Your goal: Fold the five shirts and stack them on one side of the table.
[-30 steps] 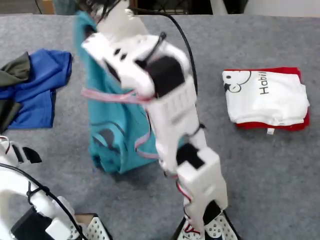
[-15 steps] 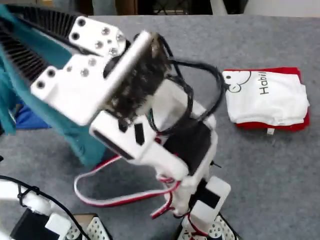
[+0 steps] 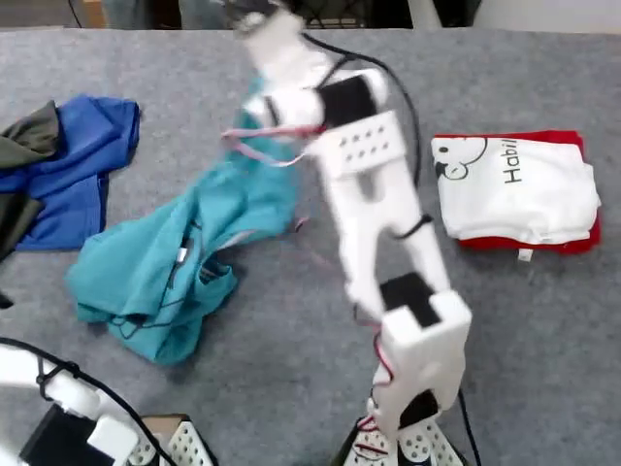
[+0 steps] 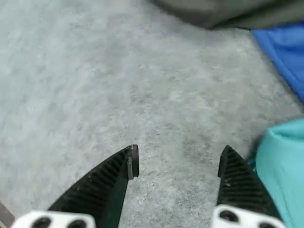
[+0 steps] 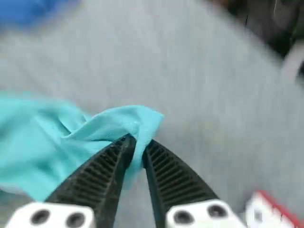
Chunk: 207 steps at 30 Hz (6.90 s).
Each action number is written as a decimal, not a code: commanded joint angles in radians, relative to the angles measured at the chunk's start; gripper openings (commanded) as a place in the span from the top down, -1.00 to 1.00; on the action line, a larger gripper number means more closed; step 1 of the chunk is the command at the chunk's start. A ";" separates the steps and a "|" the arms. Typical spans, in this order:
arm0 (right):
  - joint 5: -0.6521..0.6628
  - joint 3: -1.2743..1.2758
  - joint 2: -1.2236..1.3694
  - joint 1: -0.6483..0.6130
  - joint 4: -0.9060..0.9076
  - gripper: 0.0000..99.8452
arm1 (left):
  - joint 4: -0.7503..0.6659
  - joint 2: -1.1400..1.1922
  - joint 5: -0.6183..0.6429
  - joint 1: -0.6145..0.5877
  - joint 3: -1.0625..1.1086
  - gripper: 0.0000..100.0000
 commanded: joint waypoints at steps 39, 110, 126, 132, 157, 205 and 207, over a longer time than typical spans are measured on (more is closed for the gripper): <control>-0.029 0.157 0.437 0.265 -0.319 0.97 | 0.143 -0.012 -0.649 1.067 0.007 0.66; -0.029 0.162 0.438 0.252 -0.321 0.97 | 0.531 0.796 -1.203 0.809 -0.986 0.47; -0.029 0.166 0.438 0.252 -0.338 0.97 | 0.528 0.822 -1.399 0.817 -0.937 0.68; -0.029 0.166 0.438 0.252 -0.338 0.97 | 0.528 0.913 -1.398 0.819 -0.944 0.67; -0.029 0.166 0.438 0.252 -0.338 0.97 | 0.532 0.890 -1.396 0.840 -0.878 0.51; -0.040 0.038 0.338 0.256 -0.252 0.97 | 0.532 0.376 -1.106 0.805 -0.955 0.94; -0.040 -0.048 0.288 0.255 -0.213 0.97 | 0.531 0.308 -1.115 0.783 -0.957 0.94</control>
